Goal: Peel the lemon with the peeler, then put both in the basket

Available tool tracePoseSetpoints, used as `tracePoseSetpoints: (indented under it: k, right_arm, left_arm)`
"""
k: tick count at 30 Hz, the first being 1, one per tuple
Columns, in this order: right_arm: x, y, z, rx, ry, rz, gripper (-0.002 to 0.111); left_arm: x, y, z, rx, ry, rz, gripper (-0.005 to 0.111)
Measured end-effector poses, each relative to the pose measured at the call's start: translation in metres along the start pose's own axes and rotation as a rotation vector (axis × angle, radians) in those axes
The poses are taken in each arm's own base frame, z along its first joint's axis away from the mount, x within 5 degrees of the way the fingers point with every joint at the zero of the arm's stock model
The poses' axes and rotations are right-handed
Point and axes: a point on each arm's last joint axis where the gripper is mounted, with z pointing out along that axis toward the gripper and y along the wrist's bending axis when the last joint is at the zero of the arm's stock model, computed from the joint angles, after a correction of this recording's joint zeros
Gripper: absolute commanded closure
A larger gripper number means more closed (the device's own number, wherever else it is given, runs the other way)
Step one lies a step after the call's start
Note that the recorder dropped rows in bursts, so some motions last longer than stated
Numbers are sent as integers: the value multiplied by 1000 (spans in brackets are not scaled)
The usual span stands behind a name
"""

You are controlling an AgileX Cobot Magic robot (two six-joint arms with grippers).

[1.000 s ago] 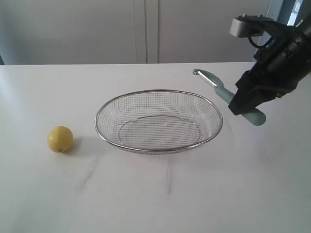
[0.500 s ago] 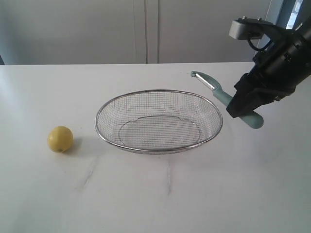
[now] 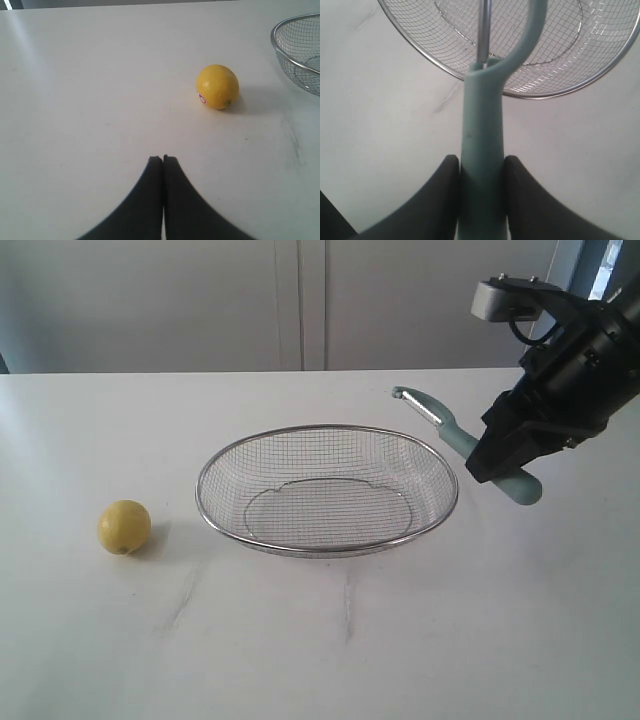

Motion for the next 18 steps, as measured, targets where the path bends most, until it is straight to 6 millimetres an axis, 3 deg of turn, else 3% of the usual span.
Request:
tracePoseSetpoints:
  k: [18]
  right_arm:
    - [0, 0, 0, -2, -1, 1, 108]
  left_arm:
    - [-14, 2, -1, -25, -158, 7, 107]
